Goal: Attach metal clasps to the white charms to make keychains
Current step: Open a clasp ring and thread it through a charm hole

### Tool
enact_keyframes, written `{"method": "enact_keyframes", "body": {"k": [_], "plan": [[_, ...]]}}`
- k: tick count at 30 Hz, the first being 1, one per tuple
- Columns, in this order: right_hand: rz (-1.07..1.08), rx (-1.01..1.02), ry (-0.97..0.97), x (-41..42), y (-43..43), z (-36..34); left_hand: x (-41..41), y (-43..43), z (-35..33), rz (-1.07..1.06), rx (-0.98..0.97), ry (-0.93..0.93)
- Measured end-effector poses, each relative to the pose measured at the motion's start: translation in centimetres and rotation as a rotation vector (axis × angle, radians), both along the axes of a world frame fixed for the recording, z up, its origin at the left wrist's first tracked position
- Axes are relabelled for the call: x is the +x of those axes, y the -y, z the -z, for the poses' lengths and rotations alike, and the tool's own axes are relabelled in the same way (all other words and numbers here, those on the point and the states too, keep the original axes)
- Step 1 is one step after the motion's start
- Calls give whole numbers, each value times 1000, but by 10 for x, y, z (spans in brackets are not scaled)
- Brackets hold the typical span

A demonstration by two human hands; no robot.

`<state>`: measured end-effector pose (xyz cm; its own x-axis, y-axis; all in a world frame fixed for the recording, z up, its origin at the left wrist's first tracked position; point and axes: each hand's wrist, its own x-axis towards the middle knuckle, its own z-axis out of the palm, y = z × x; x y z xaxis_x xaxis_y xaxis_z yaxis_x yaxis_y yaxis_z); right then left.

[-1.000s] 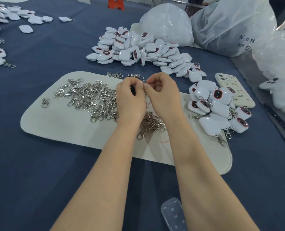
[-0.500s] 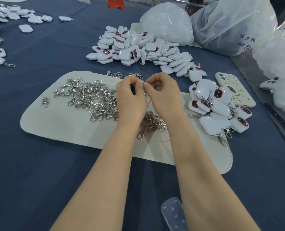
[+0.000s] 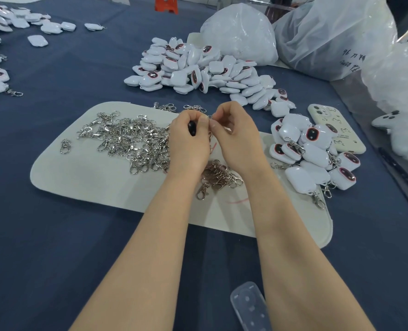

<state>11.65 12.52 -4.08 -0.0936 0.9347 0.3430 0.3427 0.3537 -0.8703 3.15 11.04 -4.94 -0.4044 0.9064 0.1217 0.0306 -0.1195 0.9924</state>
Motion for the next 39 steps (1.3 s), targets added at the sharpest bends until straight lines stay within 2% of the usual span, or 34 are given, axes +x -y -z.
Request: {"method": "enact_keyframes", "body": {"k": [7, 14, 19, 25, 33, 36, 39], "plan": [[-40, 47, -26, 1, 1, 0, 0, 0, 0, 45, -10, 118], [6, 7, -89, 4, 3, -4, 2, 3, -4, 125, -23, 268], [14, -57, -182, 9, 1, -7, 2, 3, -5, 87, -23, 268], [7, -95, -202, 11, 0, -6, 0, 4, -3, 60, 63, 12], [6, -48, -29, 10, 2, -7, 1, 2, 0, -8, 113, -199], [-13, -68, -45, 8, 2, -8, 0, 0, 0, -21, 82, -130], [-42, -120, -68, 8, 2, -8, -1, 0, -1, -1, 17, 67]]}}
